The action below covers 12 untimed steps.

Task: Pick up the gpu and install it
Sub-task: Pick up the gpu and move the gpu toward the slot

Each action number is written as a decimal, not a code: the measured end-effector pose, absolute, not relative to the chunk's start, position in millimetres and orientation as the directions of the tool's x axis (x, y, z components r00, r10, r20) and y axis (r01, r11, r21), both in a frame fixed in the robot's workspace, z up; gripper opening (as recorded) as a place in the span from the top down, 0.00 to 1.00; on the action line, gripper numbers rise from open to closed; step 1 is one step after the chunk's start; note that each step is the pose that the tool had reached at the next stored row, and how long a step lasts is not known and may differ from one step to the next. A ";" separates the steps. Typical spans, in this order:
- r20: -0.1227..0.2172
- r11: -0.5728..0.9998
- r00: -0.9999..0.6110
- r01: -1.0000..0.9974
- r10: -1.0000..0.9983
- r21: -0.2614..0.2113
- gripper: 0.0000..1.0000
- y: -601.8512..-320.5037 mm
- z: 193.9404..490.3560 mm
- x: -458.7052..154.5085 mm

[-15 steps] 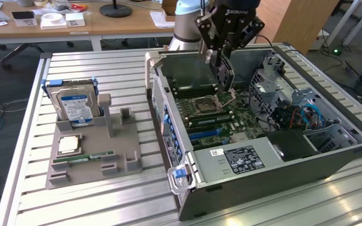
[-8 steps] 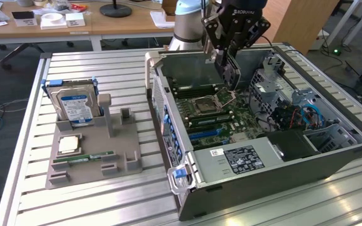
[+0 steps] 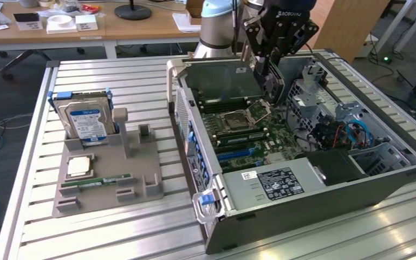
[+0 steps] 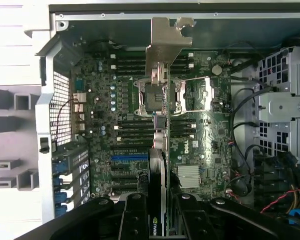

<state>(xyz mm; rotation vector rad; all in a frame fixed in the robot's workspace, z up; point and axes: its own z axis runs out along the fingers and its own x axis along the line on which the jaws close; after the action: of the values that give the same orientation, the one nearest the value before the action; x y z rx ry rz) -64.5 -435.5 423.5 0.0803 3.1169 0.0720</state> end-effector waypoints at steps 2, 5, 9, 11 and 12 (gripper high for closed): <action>-0.022 0.998 -0.998 0.051 0.052 0.047 0.74 -435.5 423.5 -64.1; -0.022 0.998 -0.998 0.051 0.052 0.047 0.74 -435.4 423.5 -62.9; -0.022 0.998 -0.998 0.051 0.052 0.047 0.74 -435.4 423.4 -53.9; -0.022 0.998 -0.998 0.051 0.052 0.047 0.74 -435.4 423.5 -48.6; -0.022 0.998 -0.998 0.051 0.052 0.047 0.74 -435.5 423.5 -46.2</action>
<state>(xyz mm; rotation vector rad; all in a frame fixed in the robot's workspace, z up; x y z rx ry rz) -46.2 -435.5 423.5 0.0804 3.1169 0.0721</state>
